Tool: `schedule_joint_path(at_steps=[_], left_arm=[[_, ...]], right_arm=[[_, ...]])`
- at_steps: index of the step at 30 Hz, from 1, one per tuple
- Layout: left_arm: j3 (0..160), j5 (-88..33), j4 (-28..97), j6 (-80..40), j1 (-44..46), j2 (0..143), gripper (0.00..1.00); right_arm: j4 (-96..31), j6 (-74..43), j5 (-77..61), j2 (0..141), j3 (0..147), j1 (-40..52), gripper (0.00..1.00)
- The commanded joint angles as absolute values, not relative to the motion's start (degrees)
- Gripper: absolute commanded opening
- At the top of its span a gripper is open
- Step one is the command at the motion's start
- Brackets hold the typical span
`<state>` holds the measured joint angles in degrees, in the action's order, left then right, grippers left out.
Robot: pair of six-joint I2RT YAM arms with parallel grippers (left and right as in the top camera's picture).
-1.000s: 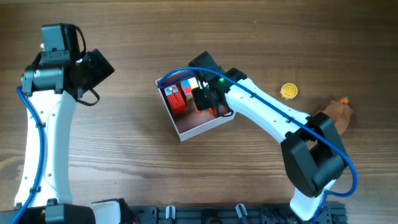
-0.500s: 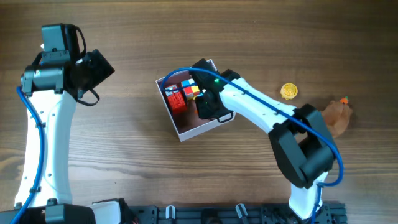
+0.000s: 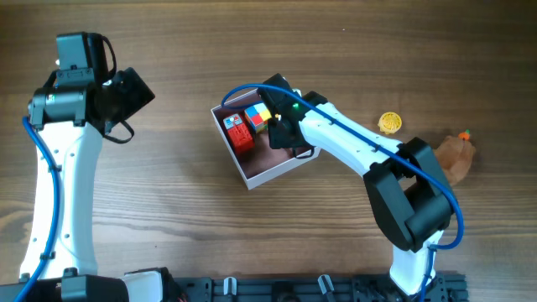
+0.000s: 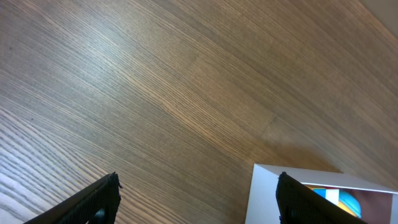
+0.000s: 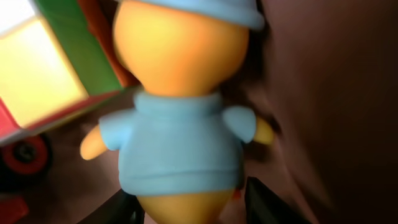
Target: Pack container
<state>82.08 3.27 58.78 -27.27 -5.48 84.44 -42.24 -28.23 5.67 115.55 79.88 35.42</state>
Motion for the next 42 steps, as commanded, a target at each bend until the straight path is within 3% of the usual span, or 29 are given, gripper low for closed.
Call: schedule_joint_path(at_steps=[1,6,12,19,26,33,36,42], left_arm=[[81.7,3.0,58.8,-25.9,-5.8,84.9,0.81],[81.7,3.0,58.8,-25.9,-5.8,84.9,0.81],[81.7,3.0,59.5,-25.9,-5.8,84.9,0.81],[77.8,-1.7,60.8,-25.7,-1.5,85.2,0.64],[68.0,-1.7,51.4,-25.7,9.0,90.9,0.53],[68.0,-1.7,44.8,-25.7,9.9,99.9,0.57],[68.0,-1.7,42.0,-25.7,9.9,100.2,0.60],[68.0,-3.1,36.2,-25.7,9.9,100.2,0.64]], right_arm=[[-44.7,-30.0,7.7,116.1,80.1,36.1,0.48],[-45.1,-24.1,7.9,107.2,80.5,39.4,0.49],[-47.2,-25.8,13.2,92.6,80.5,37.1,0.53],[-55.3,-26.9,6.7,92.6,78.7,21.3,0.47],[-55.3,-22.6,1.9,96.4,73.3,18.9,0.48],[-54.6,-17.4,-6.0,99.7,71.6,18.9,0.48],[-55.6,-10.4,-15.8,99.7,71.6,18.9,0.49],[-58.0,-7.4,-20.7,99.7,71.6,18.9,0.49]])
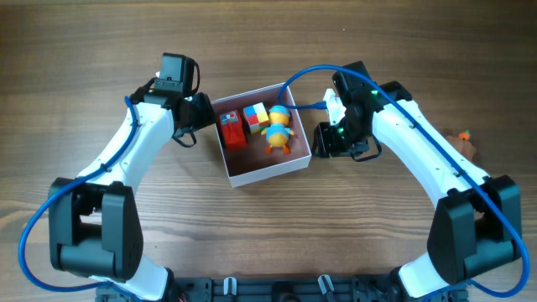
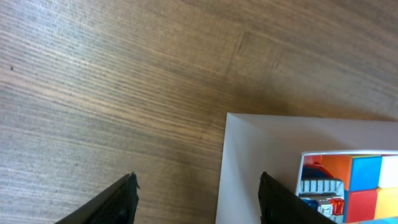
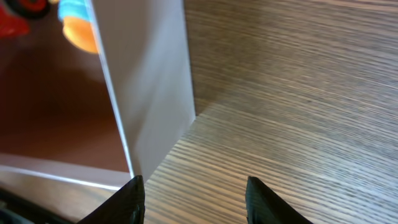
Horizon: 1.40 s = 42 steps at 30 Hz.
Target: Pack container
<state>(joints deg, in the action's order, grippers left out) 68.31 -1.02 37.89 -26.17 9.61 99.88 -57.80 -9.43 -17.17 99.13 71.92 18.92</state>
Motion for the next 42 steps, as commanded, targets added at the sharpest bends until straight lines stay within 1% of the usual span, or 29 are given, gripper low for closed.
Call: schedule_joint_path(at_steps=[1,5,13,15,16,17,20,22,24,26,29,32,42], left_arm=[[68.0,-3.6,35.5,-25.7,9.9,100.2,0.64],[68.0,-3.6,33.8,-25.7,9.9,100.2,0.65],[68.0,-3.6,31.7,-25.7,9.9,100.2,0.66],[68.0,-3.6,32.2,-25.6,9.9,100.2,0.66],[68.0,-3.6,32.2,-25.6,9.9,100.2,0.67],[68.0,-3.6,32.2,-25.7,9.9,100.2,0.67],[68.0,-3.6,32.5,-25.7,9.9,100.2,0.67],[68.0,-3.6,32.5,-25.7,9.9,100.2,0.67],[68.0,-3.6,32.6,-25.6,9.9,100.2,0.67],[68.0,-3.6,32.5,-25.6,9.9,100.2,0.67],[68.0,-3.6,32.3,-25.6,9.9,100.2,0.67],[68.0,-3.6,31.3,-25.6,9.9,100.2,0.67],[68.0,-3.6,30.3,-25.2,9.9,100.2,0.67]], right_arm=[[-58.2,-7.4,-20.7,99.7,71.6,18.9,0.49],[-58.8,-5.8,-23.0,99.7,71.6,18.9,0.49],[-59.2,-6.1,-22.7,99.7,71.6,18.9,0.50],[-57.8,-7.9,-18.2,99.7,71.6,18.9,0.54],[-56.1,-11.2,-11.9,99.7,71.6,18.9,0.54],[-54.4,-12.4,-8.4,99.7,71.6,18.8,0.54],[-51.2,-13.6,-7.4,99.7,71.6,18.8,0.56],[-50.5,-17.8,-3.2,100.2,71.6,18.8,0.54],[-50.7,-18.2,-2.8,102.0,71.6,18.8,0.50],[-52.6,-17.4,-5.7,104.0,71.6,18.8,0.50],[-52.7,-9.2,-16.3,105.1,71.6,18.8,0.50],[-54.0,-3.1,-23.1,105.1,71.6,18.8,0.50],[-54.1,-3.3,-23.4,105.1,71.6,18.8,0.51]])
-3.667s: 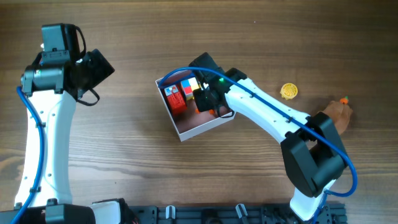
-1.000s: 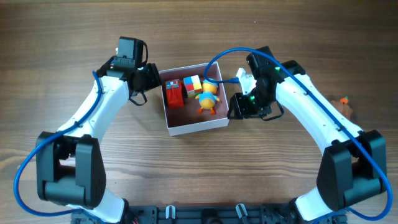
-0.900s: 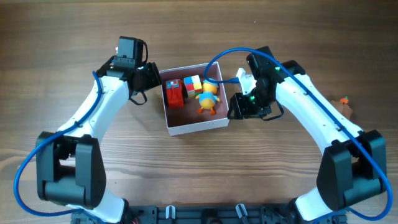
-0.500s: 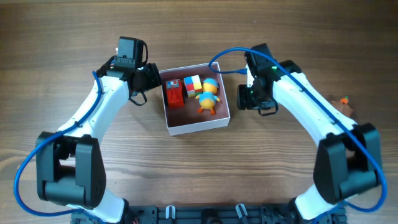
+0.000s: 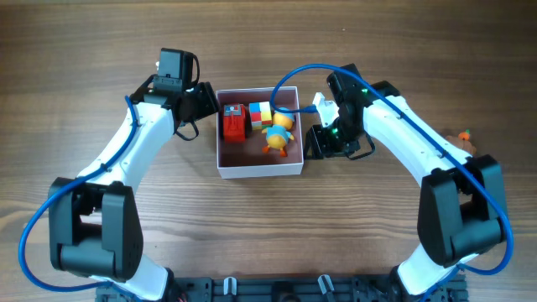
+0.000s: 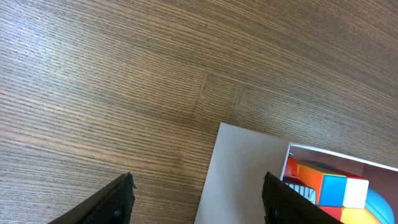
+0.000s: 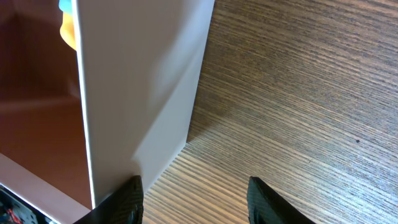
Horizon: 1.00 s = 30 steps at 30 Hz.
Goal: Pack container
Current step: 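Move the right gripper to the brown plush and grasp it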
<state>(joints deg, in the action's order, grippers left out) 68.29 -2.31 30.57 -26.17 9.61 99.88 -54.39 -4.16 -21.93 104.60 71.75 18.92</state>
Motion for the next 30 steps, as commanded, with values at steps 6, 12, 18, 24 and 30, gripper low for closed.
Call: schedule_joint_path(at_steps=[6,12,18,24,30], left_arm=[[68.3,1.4,32.4,-22.6,8.4,91.1,0.80],[68.3,2.4,44.0,-22.7,4.0,76.6,0.89],[68.2,2.4,47.2,-22.7,3.2,74.0,0.90],[68.2,2.4,47.0,-22.7,3.2,74.0,0.90],[68.2,2.4,47.2,-22.7,3.2,74.0,0.90]], right_arm=[[-56.3,-10.6,-6.7,100.2,79.3,15.8,0.65],[-62.2,-20.7,0.3,85.7,89.1,5.7,0.99],[-69.5,-25.2,3.2,86.9,86.0,-17.8,1.00],[-59.8,-17.0,-3.0,93.4,71.2,-27.2,1.00],[-51.0,-15.0,-2.5,98.1,66.7,-27.6,1.00]])
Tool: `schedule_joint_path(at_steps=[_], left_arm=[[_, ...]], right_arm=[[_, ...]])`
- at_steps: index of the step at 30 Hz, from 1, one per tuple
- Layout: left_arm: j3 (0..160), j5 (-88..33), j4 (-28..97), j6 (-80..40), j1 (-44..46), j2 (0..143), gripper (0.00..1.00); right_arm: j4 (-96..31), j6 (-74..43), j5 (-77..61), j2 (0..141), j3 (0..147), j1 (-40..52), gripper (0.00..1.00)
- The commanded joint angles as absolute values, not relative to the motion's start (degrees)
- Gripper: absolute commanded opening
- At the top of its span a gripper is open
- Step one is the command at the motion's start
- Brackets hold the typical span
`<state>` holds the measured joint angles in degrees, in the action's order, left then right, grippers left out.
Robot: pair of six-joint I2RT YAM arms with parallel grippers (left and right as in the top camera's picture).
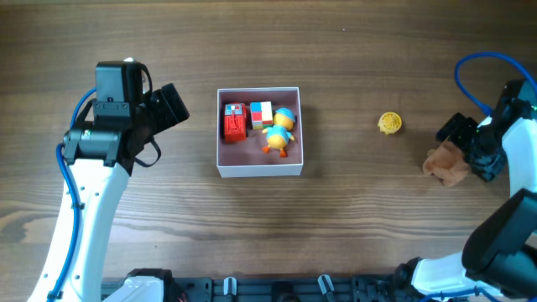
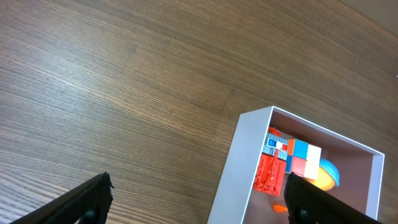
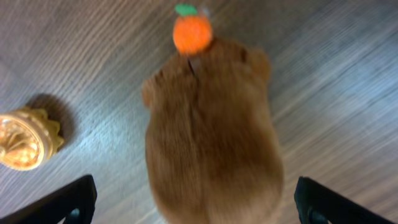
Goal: Pack container
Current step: 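Move the right gripper to the brown plush and grasp it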
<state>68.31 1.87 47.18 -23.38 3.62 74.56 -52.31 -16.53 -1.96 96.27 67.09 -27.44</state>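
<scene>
The white box stands square at mid-table. Inside lie a red block toy, a coloured cube and an orange figure with a blue cap. A brown plush animal topped with an orange ball lies at the far right. My right gripper hangs over it, open wide, with the plush between its spread fingers. To the left of the box my left gripper stands open and empty. Its wrist view shows the box wall.
A small gold ribbed object rests on the wood between the box and the plush, and it also shows in the right wrist view as the gold object. Both arms' blue cables loop near their wrists.
Both grippers stood against the box's left and right walls. Now the left one is back off to the left, and the right one is at the far right over the plush.
At first the box lay askew, with my right gripper inside it around the orange figure and the left arm far away. Then the figure lay in the box with both grippers at its sides. Later the box stood square. Now both grippers are away from it.
</scene>
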Motion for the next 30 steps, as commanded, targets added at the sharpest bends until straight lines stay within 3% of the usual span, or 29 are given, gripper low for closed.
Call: schedule_joint_path(at_steps=[1,10,13,17,22,24,30], left_arm=[[68.2,2.4,47.2,-22.7,3.2,74.0,0.90],[68.2,2.4,47.4,-22.7,3.2,74.0,0.90],[68.2,2.4,47.4,-22.7,3.2,74.0,0.90],[68.2,2.4,47.4,-22.7,3.2,74.0,0.90],[68.2,2.4,47.4,-22.7,3.2,74.0,0.90],[68.2,2.4,47.4,-22.7,3.2,74.1,0.90],[68.2,2.4,47.4,-22.7,3.2,74.0,0.89]], right_arm=[[-50.0,-15.0,-2.3,99.6,66.7,-27.6,1.00],[-48.5,-15.2,-2.2,108.8,66.6,-27.6,0.99],[-48.8,-15.2,-2.7,108.8,66.6,-27.6,0.88],[-49.3,-15.2,-3.1,108.8,66.6,-27.6,0.63],[-50.0,-15.0,-5.0,108.7,66.6,-27.6,0.38],[-50.6,-15.0,-5.5,108.7,66.7,-27.6,0.04],[-55.1,-12.1,-7.8,100.1,72.7,-23.7,0.04]])
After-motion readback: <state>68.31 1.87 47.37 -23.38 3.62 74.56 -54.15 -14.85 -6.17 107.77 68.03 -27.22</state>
